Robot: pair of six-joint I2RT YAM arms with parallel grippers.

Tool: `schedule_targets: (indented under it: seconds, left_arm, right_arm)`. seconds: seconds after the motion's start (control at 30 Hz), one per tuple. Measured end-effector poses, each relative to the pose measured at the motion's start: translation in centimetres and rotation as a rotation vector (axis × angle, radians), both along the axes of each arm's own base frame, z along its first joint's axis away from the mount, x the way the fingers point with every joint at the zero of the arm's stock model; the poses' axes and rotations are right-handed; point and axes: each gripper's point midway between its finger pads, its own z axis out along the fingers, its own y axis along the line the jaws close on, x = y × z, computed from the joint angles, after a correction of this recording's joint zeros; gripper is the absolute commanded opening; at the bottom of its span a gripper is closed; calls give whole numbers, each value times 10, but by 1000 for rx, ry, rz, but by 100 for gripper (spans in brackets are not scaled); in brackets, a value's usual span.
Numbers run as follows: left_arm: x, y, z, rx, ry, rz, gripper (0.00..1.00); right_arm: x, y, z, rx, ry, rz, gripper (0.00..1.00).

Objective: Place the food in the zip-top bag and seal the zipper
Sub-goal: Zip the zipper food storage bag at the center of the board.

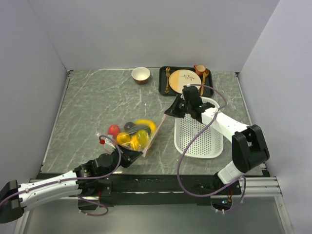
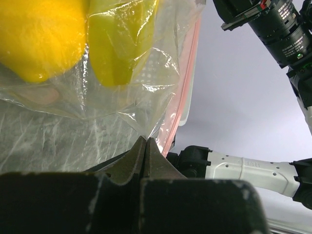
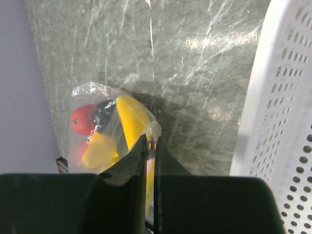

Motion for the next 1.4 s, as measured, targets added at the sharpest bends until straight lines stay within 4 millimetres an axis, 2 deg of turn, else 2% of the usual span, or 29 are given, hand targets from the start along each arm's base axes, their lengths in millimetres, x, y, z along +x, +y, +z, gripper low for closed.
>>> schedule_targets:
  seconds: [0.23, 0.4, 0.47, 0.5, 0.53, 0.57, 0.67, 0.7, 0.77, 0.8, 0.83, 0.87, 0.97, 1.03, 1.07, 1.2, 1.27, 1.4]
  left_arm:
    - [1, 0, -7, 35, -5, 0, 1]
    - [2, 0, -19, 95, -4, -4, 1]
    - [3, -1, -20, 110, -12, -9, 1]
    - [3, -2, -19, 117, -16, -11, 1]
    - [4, -3, -19, 126, -21, -13, 4]
    - [4, -4, -18, 137, -28, -17, 13]
    - [5, -7, -17, 177, -46, -36, 24]
    - [4, -9, -17, 188, -51, -47, 33]
    - [2, -11, -19, 219, -59, -67, 44]
    - [2, -11, -19, 231, -65, -74, 57]
    - [2, -11, -18, 240, -73, -80, 63]
    - [2, -11, -17, 252, -82, -86, 76]
    - [3, -12, -10, 287, -109, -99, 94]
    - [5, -12, -1, 306, -129, -101, 98]
    - [5, -12, 4, 317, -140, -104, 99]
    - [10, -8, 29, 345, -187, -85, 99]
    - [13, -3, 41, 370, -209, -70, 99]
    - [20, 8, 58, 448, -241, -34, 99]
  right_arm:
    - [3, 4, 0, -16, -10, 58, 8]
    - [1, 1, -3, -58, -15, 92, 10]
    - [1, 0, -2, -76, -20, 107, 13]
    - [2, -1, -2, -87, -24, 115, 18]
    - [3, -1, -3, -100, -27, 123, 21]
    - [3, -2, -4, -114, -31, 134, 25]
    - [6, -8, -6, -159, -54, 140, 43]
    - [10, -13, -6, -178, -70, 130, 51]
    - [18, -22, -4, -211, -97, 105, 59]
    - [22, -28, -3, -234, -111, 88, 65]
    - [25, -33, -1, -252, -126, 75, 68]
    - [27, -38, 3, -269, -142, 59, 70]
    - [32, -50, 19, -309, -201, 17, 75]
    - [32, -60, 33, -332, -241, -22, 79]
    - [31, -65, 39, -342, -265, -44, 84]
    - [18, -93, 56, -393, -321, -147, 96]
    - [11, -111, 59, -420, -334, -210, 100]
    - [-6, -155, 52, -472, -323, -333, 100]
